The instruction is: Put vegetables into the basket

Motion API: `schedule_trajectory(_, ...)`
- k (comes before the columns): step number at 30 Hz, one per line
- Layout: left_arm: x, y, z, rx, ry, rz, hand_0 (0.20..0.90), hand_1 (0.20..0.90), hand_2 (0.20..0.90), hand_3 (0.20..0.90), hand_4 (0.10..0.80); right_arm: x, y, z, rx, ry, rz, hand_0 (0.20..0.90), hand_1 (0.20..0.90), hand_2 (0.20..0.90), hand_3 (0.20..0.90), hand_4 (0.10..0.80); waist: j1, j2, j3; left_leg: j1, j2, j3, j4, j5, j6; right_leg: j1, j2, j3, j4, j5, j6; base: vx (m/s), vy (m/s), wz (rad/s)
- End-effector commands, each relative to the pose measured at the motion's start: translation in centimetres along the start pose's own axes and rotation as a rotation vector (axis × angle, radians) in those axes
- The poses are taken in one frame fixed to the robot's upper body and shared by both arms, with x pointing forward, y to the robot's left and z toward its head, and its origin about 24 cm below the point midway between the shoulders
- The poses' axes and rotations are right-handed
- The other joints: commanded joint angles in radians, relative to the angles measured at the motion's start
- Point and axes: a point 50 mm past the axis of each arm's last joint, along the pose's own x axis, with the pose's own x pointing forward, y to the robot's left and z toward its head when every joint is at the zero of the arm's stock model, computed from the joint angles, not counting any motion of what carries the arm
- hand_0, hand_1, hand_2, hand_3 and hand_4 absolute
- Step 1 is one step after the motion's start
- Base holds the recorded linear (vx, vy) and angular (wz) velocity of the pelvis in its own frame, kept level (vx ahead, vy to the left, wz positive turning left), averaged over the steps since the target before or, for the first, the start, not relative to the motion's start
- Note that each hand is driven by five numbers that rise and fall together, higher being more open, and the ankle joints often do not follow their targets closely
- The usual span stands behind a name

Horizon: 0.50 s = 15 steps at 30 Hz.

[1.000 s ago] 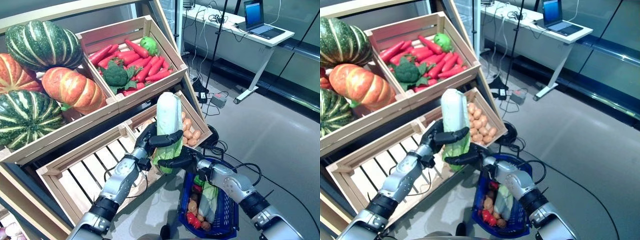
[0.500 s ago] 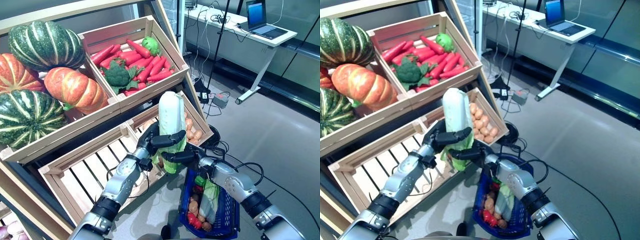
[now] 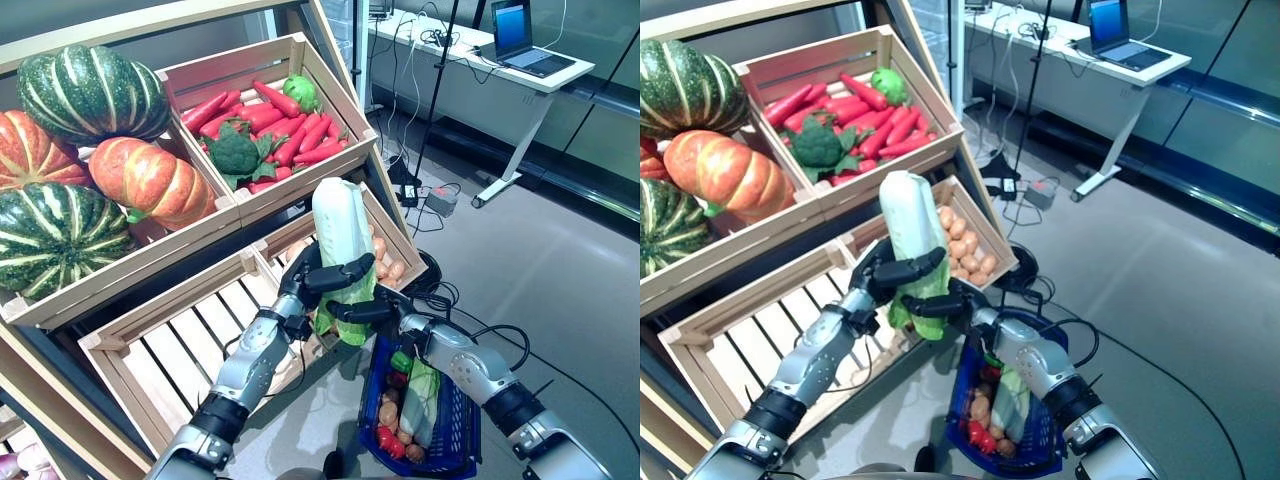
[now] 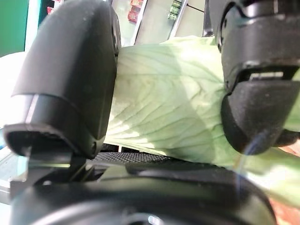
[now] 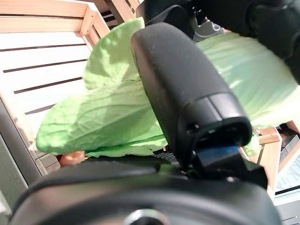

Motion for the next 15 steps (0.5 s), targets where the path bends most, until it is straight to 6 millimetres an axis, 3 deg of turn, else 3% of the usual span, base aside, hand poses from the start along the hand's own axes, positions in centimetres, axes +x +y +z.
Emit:
schedule_trajectory(1,1.8,-1.3,0.9,-0.030,-0.076,-0.005,0.900,0.900,0.900,0.900,0.800,0.7,8.4,10.9,0.076,-0.532,0.418,0.300,0.300,0.300,0.300,0.400,-0.009,-0.002,-0.090,0.049,0.008,-0.042,-0.008,-0.099,-0.021,-0.052,0.014,0.007,0.031,0.058,-0.076,0.000,0.000,0.00)
schedule_trajectory(10,1.7,-0.5,0.9,-0.046,-0.070,0.049,0.900,0.900,0.900,0.900,0.800,0.6,7.3,10.4,0.076,-0.508,0.378,0.300,0.300,0.300,0.300,0.400,-0.015,-0.005,-0.091,0.046,0.009,-0.036,-0.008,-0.099,-0.022,-0.054,0.016,0.010,0.025,0.062,-0.074,0.000,0.000,0.00)
schedule_trajectory(15,1.0,1.0,0.7,-0.047,-0.069,0.101,0.900,0.900,0.900,0.900,0.800,0.3,4.7,9.1,0.076,-0.469,0.267,0.300,0.300,0.300,0.300,0.400,-0.022,-0.006,-0.092,0.046,0.012,-0.025,-0.008,-0.100,-0.023,-0.053,0.016,0.014,0.021,0.065,-0.071,0.000,0.000,0.00)
